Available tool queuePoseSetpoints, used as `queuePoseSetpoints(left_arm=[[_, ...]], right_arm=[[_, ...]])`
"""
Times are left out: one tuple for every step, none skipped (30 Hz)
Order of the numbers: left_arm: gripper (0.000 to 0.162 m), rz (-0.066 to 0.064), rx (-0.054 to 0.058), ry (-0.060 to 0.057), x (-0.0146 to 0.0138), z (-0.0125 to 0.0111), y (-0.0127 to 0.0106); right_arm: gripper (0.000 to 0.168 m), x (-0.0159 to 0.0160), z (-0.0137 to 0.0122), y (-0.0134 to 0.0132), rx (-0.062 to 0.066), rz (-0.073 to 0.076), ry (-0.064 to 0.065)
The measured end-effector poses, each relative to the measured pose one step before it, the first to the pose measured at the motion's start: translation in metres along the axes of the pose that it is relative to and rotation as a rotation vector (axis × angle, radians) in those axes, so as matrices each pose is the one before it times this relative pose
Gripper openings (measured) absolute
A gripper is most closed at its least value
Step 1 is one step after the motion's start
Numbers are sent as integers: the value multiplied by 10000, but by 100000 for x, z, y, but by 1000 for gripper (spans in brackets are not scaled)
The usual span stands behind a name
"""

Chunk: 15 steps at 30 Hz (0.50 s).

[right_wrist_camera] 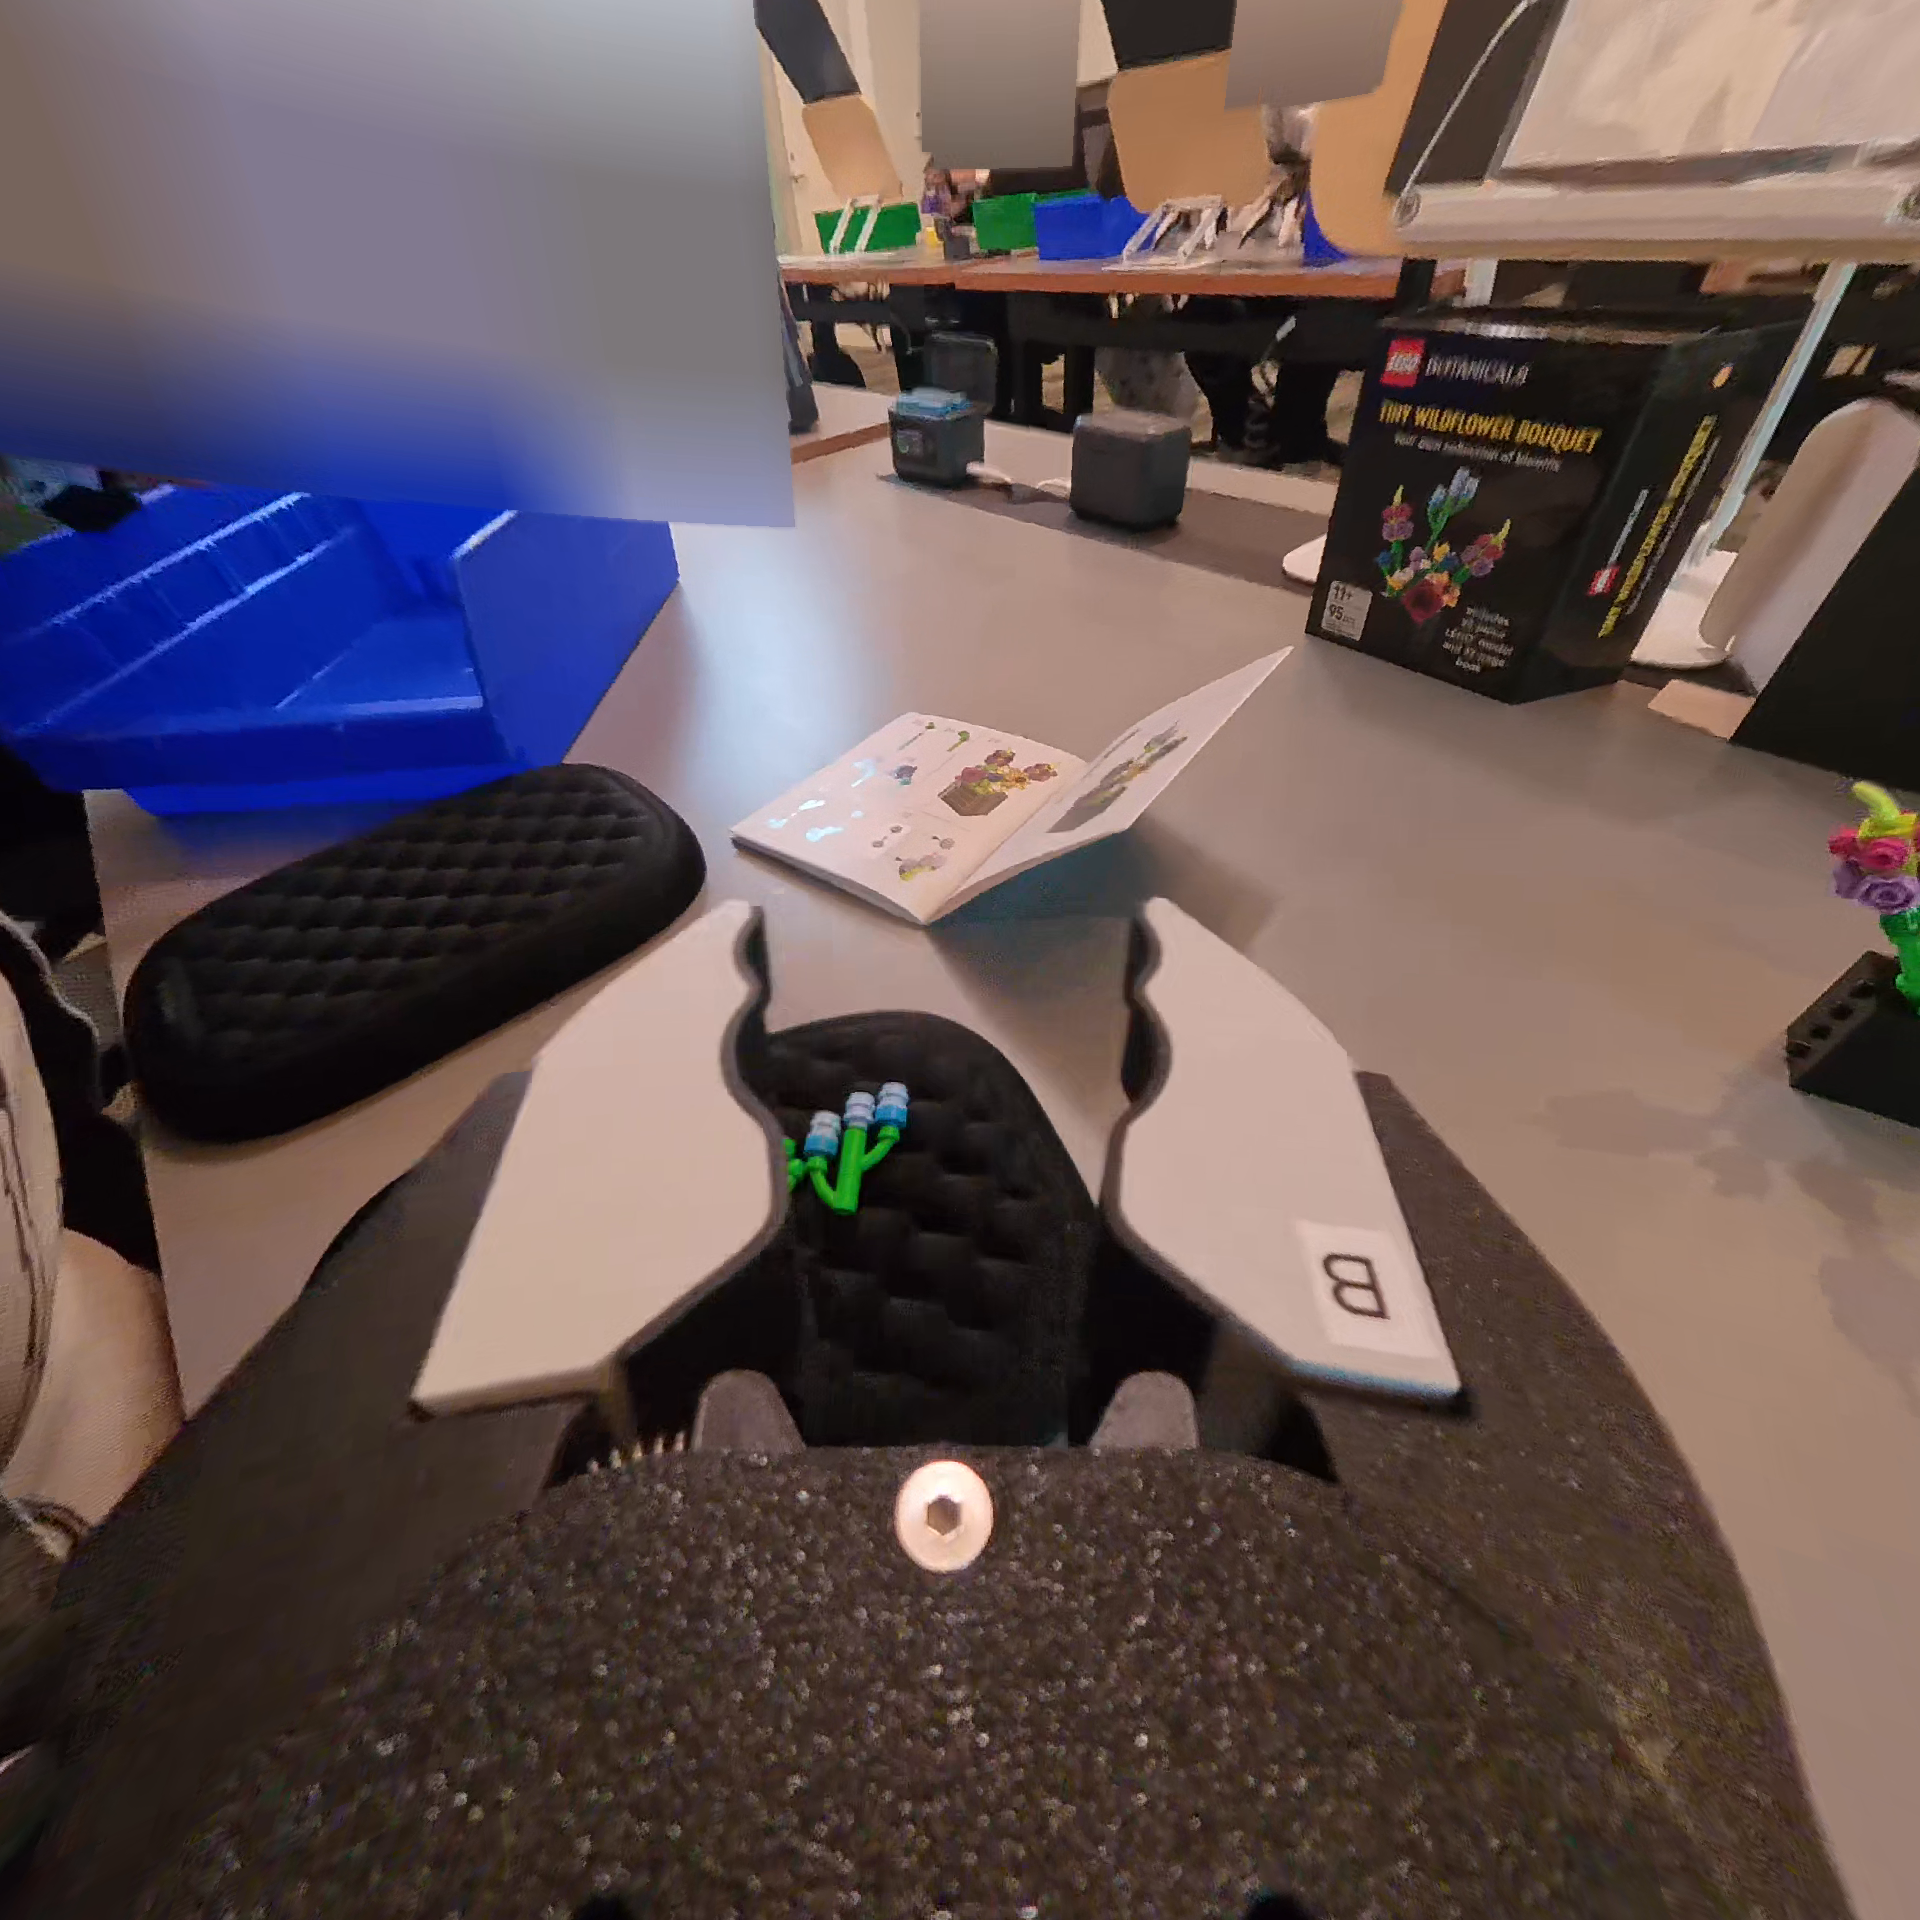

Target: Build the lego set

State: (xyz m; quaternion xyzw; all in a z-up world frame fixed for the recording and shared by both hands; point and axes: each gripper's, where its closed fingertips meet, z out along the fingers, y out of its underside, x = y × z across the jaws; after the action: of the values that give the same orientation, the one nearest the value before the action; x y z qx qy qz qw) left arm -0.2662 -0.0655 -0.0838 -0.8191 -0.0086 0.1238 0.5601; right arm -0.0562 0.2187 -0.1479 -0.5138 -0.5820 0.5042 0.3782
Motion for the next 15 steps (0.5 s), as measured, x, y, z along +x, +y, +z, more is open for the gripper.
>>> queuePoseSetpoints(left_arm=[[73, 124, -341, -22, -95, -164, 314], [77, 129, -204, -47, -75, -118, 187], [82, 70, -69, -72, -61, -64, 42], [80, 57, -52, 83, 145, -52, 65], [72, 39, -3, 148, 249, -51, 26], [57, 36, 15, 174, 294, -71, 28], [26, 107, 33, 221, 328, -126, 31], [8, -21, 172, 16, 25, -100, -177], [0, -139, 142, 26, -12, -71, -131], [0, -183, 9, 63, 39, 1, 61], [0, -131, -64, -23, -66, 76, 179], [0, -3, -44, -108, -132, 118, 146], [0, 85, 39, -125, -99, 107, 10], [5, 61, 94, -140, -66, 77, -174], [25, -7, 111, -141, -21, 77, -269]], right_arm=[[66, -232, 140, 380, -215, 17, -157], [66, -201, 162, 205, -96, 44, -125], [69, -101, 115, 28, 23, 46, -57], [68, -125, 64, -93, 98, 12, -66], [63, -118, 11, -145, 119, -15, -69], [58, -110, -32, -104, 74, -51, -72], [38, -101, -70, -14, -13, -88, -65], [21, -38, -69, 110, -113, -89, -17], [8, -119, -56, 178, -182, -133, -61], [0, -125, -46, 133, -152, -179, -33], [0, -75, -17, 81, -106, -182, 12], [0, -133, -17, 62, -83, -168, -22], [0, -139, -12, 13, -34, -132, -40], [0, -47, 6, -40, 16, -73, 4], [11, 57, 37, -69, 44, -6, 63]])
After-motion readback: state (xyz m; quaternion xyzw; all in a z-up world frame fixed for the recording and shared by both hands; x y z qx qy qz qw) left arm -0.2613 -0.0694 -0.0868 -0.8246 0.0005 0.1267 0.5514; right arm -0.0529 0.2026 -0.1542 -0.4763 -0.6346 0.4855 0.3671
